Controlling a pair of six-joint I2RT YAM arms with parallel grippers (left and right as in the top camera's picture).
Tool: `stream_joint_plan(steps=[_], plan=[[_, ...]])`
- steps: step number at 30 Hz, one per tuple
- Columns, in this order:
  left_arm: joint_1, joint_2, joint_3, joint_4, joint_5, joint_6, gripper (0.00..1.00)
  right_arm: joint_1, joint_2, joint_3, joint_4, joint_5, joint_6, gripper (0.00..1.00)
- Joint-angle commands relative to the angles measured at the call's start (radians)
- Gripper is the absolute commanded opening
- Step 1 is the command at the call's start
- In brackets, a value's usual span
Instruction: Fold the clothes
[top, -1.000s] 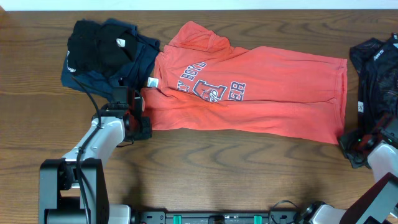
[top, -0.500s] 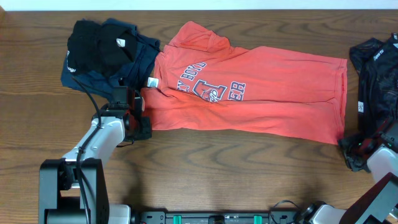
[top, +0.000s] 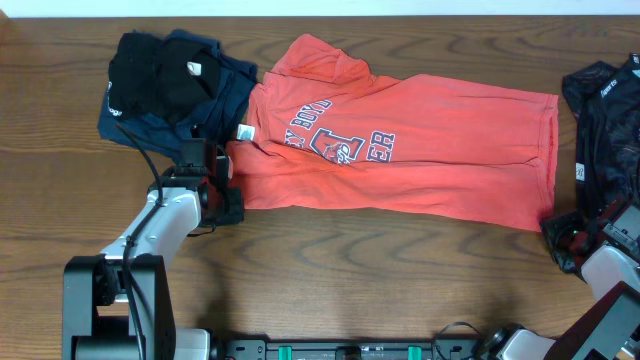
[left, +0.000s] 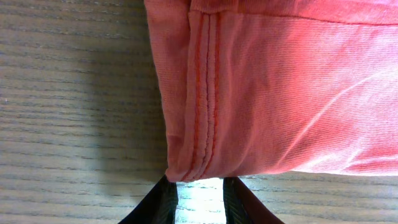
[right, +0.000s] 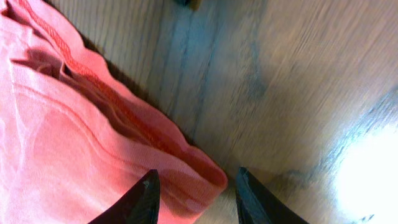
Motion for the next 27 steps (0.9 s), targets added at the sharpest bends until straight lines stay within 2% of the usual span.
stream_joint_plan(steps=[1,4,7,11,16,19,22,27], plan=[[0.000,0.003,0.006,-0.003,-0.005,-0.006,0.27,0.016,0.024,-0.037,-0.026,-0.011,0.005,0.32],[0.000,0.003,0.006,-0.003,-0.005,-0.006,0.27,0.018,0.024,-0.037,-0.022,-0.011,0.006,0.29],[0.000,0.003,0.006,-0.005,-0.005,-0.006,0.27,0.018,0.024,-0.037,-0.003,-0.011,0.006,0.21],[0.000,0.003,0.006,-0.006,-0.005,-0.006,0.27,0.018,0.024,-0.037,0.023,-0.065,0.006,0.02],[0.000,0.001,0.008,-0.016,-0.005,-0.006,0.26,0.010,0.009,-0.002,-0.036,-0.048,0.004,0.01],[0.000,-0.006,0.025,-0.065,-0.005,-0.006,0.19,-0.018,-0.032,0.055,-0.153,0.005,0.005,0.01],[0.000,-0.032,0.032,-0.111,-0.005,-0.005,0.19,-0.051,-0.082,0.114,-0.268,0.080,0.005,0.01],[0.001,-0.094,0.032,-0.154,-0.014,-0.005,0.12,-0.084,-0.143,0.172,-0.397,0.195,0.013,0.01]])
